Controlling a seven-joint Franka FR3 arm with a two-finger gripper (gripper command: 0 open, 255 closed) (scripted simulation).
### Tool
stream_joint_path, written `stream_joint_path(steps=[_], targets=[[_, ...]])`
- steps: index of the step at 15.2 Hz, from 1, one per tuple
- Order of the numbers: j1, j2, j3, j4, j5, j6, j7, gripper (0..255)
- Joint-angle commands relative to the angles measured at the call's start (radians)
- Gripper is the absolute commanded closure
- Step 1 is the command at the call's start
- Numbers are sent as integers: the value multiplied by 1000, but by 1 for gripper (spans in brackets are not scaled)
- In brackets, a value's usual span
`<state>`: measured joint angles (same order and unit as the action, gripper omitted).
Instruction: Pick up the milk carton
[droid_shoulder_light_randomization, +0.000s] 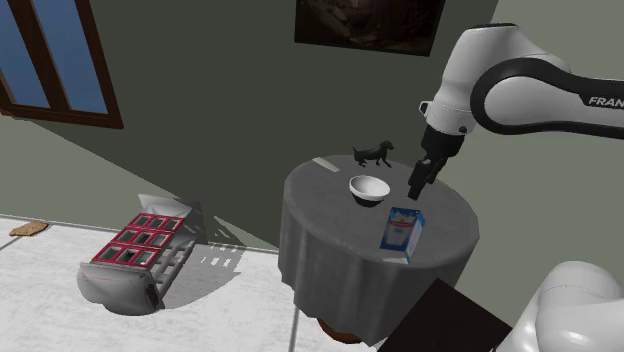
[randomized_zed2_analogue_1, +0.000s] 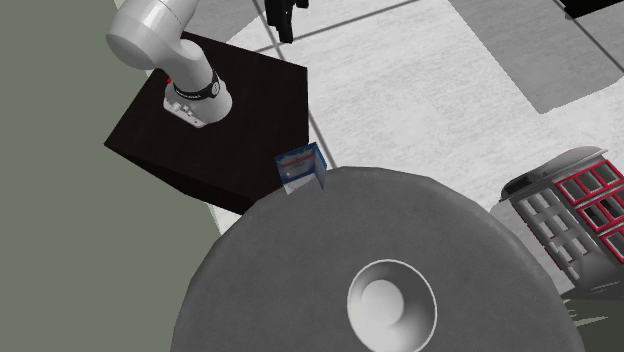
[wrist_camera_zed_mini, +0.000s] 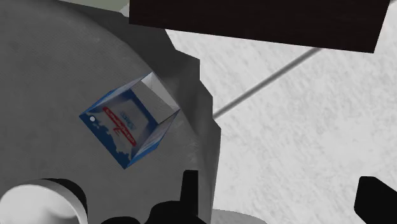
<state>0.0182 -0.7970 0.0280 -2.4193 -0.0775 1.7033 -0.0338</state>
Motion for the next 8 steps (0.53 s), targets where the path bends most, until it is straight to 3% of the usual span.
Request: stream_joint_path(steps=[1, 8], targets=[[0, 0, 0, 0, 0, 0, 0, 0], [-8, 37, -178, -124, -84, 148, -259, 0]])
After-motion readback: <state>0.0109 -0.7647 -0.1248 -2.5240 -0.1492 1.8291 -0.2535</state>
